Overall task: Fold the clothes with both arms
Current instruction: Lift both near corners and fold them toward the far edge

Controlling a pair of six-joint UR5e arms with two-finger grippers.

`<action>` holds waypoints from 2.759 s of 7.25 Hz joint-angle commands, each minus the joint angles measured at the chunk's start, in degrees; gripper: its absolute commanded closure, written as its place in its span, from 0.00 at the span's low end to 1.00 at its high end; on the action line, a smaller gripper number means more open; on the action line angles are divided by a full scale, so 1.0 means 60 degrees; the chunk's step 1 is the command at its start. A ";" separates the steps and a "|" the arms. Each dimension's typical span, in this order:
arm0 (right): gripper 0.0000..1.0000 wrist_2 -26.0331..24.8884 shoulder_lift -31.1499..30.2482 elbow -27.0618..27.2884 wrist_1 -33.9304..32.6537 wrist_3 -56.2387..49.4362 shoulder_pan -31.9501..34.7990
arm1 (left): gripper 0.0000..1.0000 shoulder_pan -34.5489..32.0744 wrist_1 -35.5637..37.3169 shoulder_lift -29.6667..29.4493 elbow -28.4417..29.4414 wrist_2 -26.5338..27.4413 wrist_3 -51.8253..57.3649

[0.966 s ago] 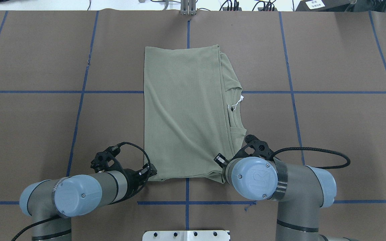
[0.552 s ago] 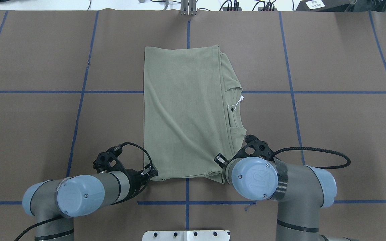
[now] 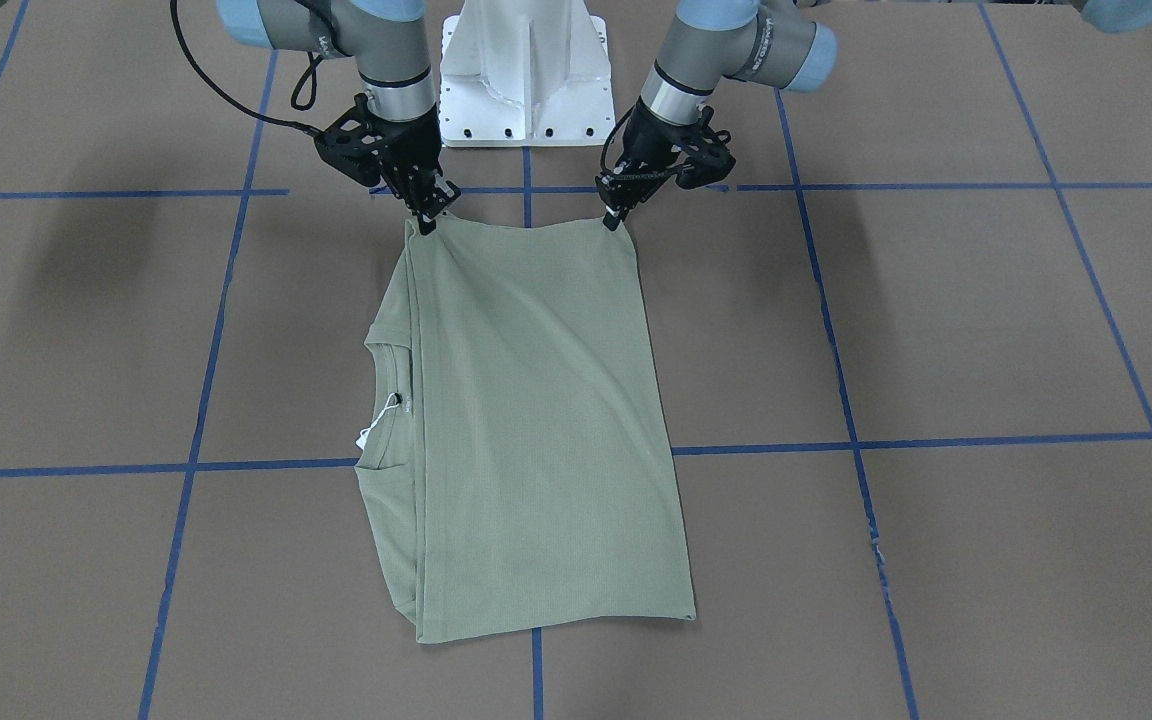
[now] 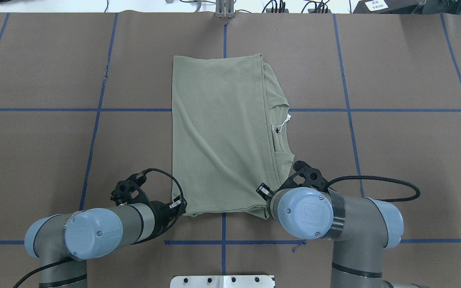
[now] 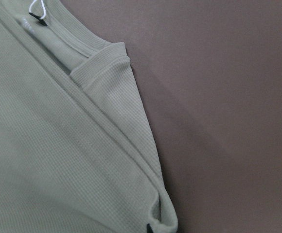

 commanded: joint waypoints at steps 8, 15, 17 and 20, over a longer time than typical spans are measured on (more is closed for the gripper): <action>1.00 0.1388 0.0629 0.1835 -0.1626 -0.0234 0.2170 | 1.00 -0.1229 0.2616 -0.0764 -0.3044 -0.0414 0.0133; 1.00 0.2024 0.2566 -0.3542 0.1535 -0.1251 0.3803 | 1.00 -0.3606 0.0029 -0.2169 0.1699 -0.0373 0.1631; 1.00 0.2169 0.2962 -0.4569 0.1917 -0.1937 0.4036 | 1.00 -0.4030 -0.0675 -0.2653 0.3119 -0.0373 0.2259; 0.21 0.2258 0.3866 -0.7316 0.4126 -0.4038 0.4503 | 0.53 -0.4790 -0.3073 -0.3357 0.6210 -0.0329 0.3937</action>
